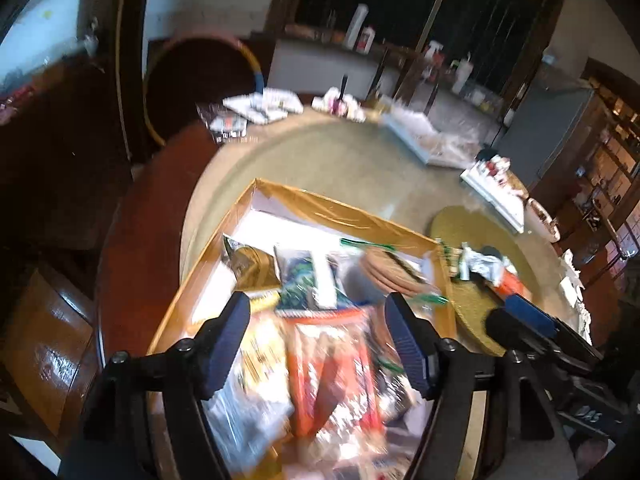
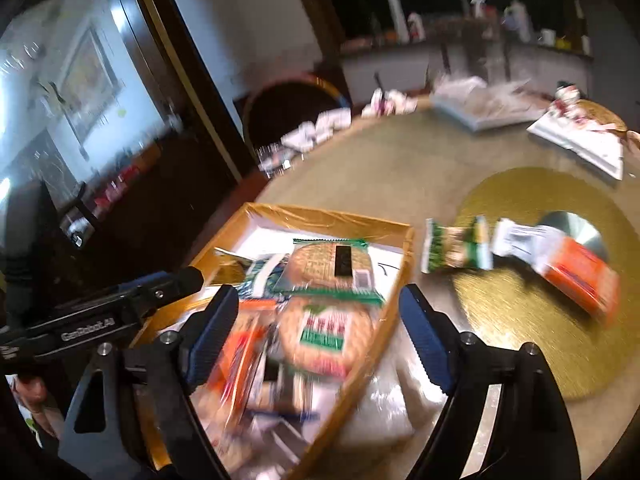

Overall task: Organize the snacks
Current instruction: 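Release the round cracker pack and floral sachet into the tray with both grippers, then grasp the green pea bag with the left gripper while the right grasps the orange soda-cracker pack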

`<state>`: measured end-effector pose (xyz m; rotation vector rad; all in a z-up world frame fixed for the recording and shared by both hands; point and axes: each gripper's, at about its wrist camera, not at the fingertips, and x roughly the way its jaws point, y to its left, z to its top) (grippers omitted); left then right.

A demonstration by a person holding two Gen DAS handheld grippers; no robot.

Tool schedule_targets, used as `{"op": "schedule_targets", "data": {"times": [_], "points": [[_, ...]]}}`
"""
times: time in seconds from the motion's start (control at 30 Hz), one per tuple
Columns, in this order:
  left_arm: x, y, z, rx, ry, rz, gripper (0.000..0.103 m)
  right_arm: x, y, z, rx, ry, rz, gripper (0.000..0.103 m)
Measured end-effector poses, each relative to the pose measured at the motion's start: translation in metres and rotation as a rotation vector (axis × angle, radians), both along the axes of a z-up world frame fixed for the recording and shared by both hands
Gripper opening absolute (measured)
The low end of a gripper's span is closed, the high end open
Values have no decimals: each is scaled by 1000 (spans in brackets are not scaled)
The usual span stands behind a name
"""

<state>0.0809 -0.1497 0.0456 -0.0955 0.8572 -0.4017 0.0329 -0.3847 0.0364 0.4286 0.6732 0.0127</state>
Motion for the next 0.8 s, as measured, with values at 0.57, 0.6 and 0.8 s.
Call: {"op": "schedule_targets", "data": {"times": [0.57, 0.6, 0.8], "points": [[-156, -78, 39, -18, -163, -185, 78, -199, -52, 32, 6, -155, -272, 84], [-161, -80, 41, -15, -173, -188, 78, -204, -54, 34, -4, -156, -288, 84], [-185, -87, 59, -12, -228, -191, 78, -236, -62, 58, -94, -172, -389, 84]]}}
